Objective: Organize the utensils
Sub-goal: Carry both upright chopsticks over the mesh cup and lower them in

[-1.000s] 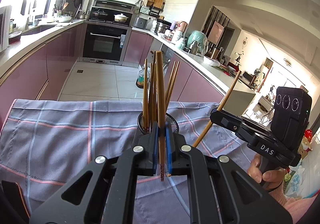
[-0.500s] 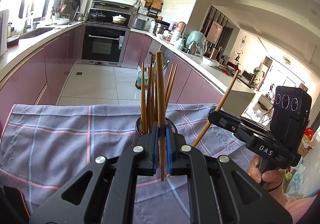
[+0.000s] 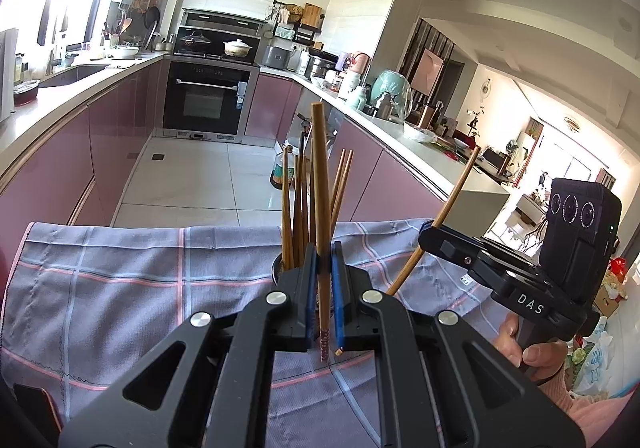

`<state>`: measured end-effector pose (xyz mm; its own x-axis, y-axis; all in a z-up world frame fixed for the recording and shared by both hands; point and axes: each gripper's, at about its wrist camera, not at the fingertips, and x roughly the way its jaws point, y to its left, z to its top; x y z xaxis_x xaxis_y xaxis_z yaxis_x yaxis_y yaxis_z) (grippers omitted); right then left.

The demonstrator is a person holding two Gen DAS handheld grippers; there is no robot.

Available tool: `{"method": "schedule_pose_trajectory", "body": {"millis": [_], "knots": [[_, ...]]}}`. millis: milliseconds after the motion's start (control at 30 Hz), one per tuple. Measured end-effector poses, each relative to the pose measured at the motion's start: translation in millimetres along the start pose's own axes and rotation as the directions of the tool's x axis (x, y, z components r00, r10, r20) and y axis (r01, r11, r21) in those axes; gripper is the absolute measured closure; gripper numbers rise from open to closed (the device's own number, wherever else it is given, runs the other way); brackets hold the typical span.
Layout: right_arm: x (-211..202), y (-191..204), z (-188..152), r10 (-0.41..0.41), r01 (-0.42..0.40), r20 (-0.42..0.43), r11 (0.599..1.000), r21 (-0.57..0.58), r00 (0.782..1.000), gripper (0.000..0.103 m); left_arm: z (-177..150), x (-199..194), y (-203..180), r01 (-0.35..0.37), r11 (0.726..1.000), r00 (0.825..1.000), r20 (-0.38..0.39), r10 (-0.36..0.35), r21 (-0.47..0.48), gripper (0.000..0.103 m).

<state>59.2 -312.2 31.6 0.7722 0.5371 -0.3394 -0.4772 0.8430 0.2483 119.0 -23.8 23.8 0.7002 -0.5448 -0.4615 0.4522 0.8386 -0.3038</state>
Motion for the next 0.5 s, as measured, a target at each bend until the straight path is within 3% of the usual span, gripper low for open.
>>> {"method": "schedule_pose_trajectory", "body": {"millis": [500], "knots": [[-0.7,-0.1,5.0,-0.002,0.003,0.022,1.0,-0.008,1.0,0.098,7.1,-4.0,-7.0,-0.002,1.0,1.0,0.023,0.002,0.015,0.095]]}}
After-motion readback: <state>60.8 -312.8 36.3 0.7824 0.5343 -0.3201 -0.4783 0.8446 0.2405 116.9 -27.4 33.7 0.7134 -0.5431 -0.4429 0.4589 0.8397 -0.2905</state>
